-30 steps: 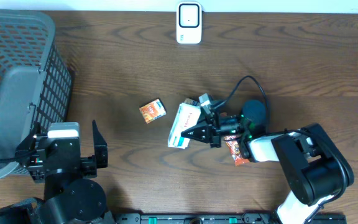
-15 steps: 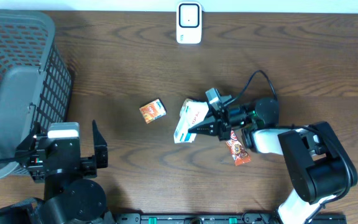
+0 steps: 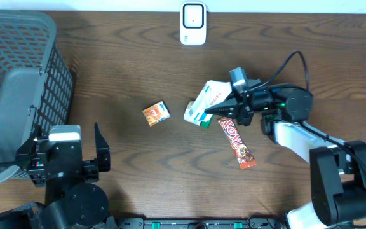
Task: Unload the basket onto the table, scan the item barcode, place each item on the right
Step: 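Grasp the Panadol box with the right gripper and lift, then rotate the Panadol box in the right gripper and raise it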
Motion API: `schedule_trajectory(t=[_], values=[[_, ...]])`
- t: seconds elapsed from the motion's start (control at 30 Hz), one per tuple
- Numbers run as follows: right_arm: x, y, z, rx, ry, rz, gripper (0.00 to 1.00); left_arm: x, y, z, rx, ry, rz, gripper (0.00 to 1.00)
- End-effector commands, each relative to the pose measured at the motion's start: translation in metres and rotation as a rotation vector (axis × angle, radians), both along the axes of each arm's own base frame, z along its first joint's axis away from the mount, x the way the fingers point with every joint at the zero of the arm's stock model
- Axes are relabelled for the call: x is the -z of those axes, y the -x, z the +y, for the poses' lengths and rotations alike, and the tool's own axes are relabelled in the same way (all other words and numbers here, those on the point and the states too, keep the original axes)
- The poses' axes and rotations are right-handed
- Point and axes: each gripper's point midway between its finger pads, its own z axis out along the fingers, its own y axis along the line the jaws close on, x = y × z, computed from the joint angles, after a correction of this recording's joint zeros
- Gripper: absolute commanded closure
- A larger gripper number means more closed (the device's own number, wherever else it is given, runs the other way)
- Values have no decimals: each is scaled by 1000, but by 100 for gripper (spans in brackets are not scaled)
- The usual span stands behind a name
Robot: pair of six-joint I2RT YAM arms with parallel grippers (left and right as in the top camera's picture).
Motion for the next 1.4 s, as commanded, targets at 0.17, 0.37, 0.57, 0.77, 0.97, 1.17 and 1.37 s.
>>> schedule_trajectory(t=[0.17,0.37,0.57,0.77,0.97,1.17,1.37], values=[[-13,-17,-31,97,13,59,99,-1,1,2,-7,10,-4,2],[-12,-20,-35,111,14,66,99,-1,1,2,-7,10,-4,2],[-2,-14,-16,49,4,-20,99,-1,1,2,-7,10,-4,2],[24,2,19,-65,-34,-217,99,-1,1,2,-7,10,-4,2],[32,12,31,-105,-85,-421,99,-1,1,2,-7,10,-4,2],[19,8,32,-101,-140,-651,99,-1,1,2,-7,10,-4,2],[4,1,34,-97,-167,-765,99,-1,1,2,-7,10,-4,2]])
